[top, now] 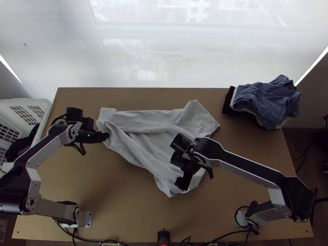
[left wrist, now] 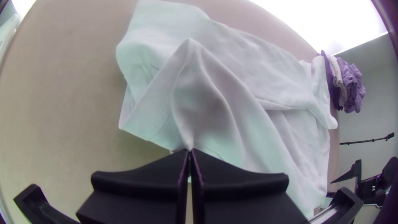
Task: Fold the t-shirt
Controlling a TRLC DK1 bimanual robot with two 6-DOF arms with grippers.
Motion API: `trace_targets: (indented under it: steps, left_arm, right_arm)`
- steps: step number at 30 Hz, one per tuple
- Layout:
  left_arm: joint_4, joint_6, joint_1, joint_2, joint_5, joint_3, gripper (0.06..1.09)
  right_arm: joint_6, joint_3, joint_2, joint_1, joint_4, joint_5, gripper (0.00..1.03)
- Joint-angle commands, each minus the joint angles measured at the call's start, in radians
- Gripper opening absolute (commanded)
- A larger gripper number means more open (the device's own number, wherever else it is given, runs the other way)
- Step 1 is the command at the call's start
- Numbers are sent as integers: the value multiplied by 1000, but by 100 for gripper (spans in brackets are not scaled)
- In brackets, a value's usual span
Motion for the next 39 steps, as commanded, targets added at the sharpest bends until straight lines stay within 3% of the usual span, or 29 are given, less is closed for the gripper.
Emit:
trace_targets:
  steps: [1,12,23,31,39]
  left_arm:
    - [-29,-11,9,-135,16,-52,9]
    - [-59,-21,62,-258,27,-83,9]
    - [-47,-30,75,-257,44,-118,9]
    - [-36,-21,99,-246,59,-138,9]
    - [-32,-12,118,-244,74,-155,9]
  right_arm:
    - [-18,13,-6,57,-8,0,98]
    - [-73,74,78,251,-14,-14,98]
    - [-73,295,273,269,2,-78,98]
    - [-71,346,338,297,6,-83,98]
    - [-81,334,405,237,46,-80,98]
